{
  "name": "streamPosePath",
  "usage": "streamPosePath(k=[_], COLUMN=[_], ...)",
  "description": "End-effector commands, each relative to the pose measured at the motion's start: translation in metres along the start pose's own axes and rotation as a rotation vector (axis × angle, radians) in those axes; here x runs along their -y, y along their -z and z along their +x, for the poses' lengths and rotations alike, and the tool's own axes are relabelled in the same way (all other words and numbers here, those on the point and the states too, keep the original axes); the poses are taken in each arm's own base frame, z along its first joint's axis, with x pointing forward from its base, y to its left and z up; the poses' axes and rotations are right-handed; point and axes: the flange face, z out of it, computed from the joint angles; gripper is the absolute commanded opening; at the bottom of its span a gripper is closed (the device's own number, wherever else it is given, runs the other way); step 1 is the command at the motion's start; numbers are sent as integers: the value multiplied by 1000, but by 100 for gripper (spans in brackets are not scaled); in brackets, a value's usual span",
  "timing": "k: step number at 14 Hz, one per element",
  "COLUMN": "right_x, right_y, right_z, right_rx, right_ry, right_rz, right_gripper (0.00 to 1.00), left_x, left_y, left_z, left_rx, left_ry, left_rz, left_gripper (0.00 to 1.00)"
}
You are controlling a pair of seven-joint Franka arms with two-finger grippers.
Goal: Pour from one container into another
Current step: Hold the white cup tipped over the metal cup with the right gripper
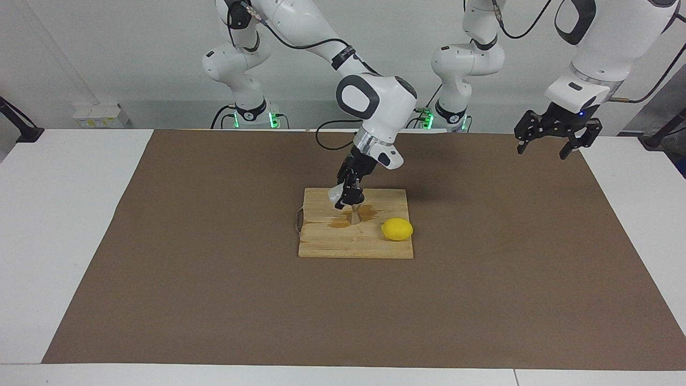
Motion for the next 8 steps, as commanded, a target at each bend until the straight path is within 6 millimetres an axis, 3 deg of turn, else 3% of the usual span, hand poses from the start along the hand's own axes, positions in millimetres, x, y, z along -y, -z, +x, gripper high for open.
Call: streamPosePath(k=[1, 8], right_x=[-3, -18], right_y=[5, 10], right_z=[-10, -36], right_rx=[-38, -113], right_ry=[-44, -106], right_rz=[33, 89], right_gripper=[57, 57], left_x=[3, 4], left_y=[3, 3], left_z=[3, 5], left_rx=[-6, -17], left_ry=[-12, -10], left_rz=[1, -2], left_gripper=[100, 100])
